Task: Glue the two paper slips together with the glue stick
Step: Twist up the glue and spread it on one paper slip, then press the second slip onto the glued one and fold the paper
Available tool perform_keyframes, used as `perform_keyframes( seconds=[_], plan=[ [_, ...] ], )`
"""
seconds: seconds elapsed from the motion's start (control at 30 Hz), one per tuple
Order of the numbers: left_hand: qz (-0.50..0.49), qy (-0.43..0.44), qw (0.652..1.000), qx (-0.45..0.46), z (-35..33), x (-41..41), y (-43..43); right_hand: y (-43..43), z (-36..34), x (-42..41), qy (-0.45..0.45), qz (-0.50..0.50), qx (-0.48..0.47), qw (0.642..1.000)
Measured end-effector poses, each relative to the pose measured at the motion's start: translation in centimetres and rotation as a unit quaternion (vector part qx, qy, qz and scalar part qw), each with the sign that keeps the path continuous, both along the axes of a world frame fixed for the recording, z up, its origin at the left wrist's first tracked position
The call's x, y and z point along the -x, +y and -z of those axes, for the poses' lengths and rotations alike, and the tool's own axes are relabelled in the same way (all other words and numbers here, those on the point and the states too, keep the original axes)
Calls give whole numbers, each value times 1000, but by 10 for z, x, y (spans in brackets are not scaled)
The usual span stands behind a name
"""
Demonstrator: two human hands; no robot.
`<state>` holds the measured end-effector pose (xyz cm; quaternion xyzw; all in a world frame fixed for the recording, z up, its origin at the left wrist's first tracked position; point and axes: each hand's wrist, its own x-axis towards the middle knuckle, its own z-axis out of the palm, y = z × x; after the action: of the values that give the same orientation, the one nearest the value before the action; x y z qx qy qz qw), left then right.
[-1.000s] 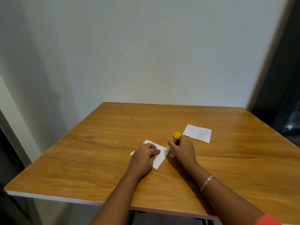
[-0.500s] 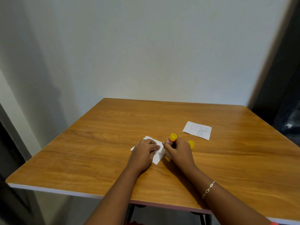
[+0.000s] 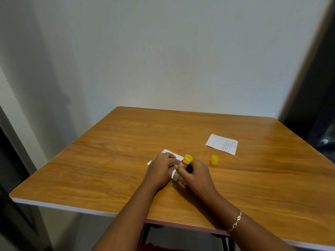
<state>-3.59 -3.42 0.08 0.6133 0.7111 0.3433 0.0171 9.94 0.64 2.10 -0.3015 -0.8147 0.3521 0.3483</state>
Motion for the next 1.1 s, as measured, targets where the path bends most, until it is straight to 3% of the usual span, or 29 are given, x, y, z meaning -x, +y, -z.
perform_keyframes(
  seconds=[0.17,0.3,0.47,0.63,0.77,1.1],
  plan=[
    [-9,0,1000,-8,1,-1,-1,3,-6,-10,96,-14,98,990],
    [-17,5,1000,-3,3,0,1,6,-15,-28,193,-32,206,959],
    [-8,-8,1000,7,4,0,3,25,-20,-54,242,-40,287,926],
    [-10,-10,1000,13,5,1,3,60,-13,-70,257,13,270,928],
    [-8,-15,1000,18,4,2,3,83,-15,-77,186,30,198,962],
    [-5,-13,1000,3,1,-1,1,101,0,-78,117,42,164,979]
  ],
)
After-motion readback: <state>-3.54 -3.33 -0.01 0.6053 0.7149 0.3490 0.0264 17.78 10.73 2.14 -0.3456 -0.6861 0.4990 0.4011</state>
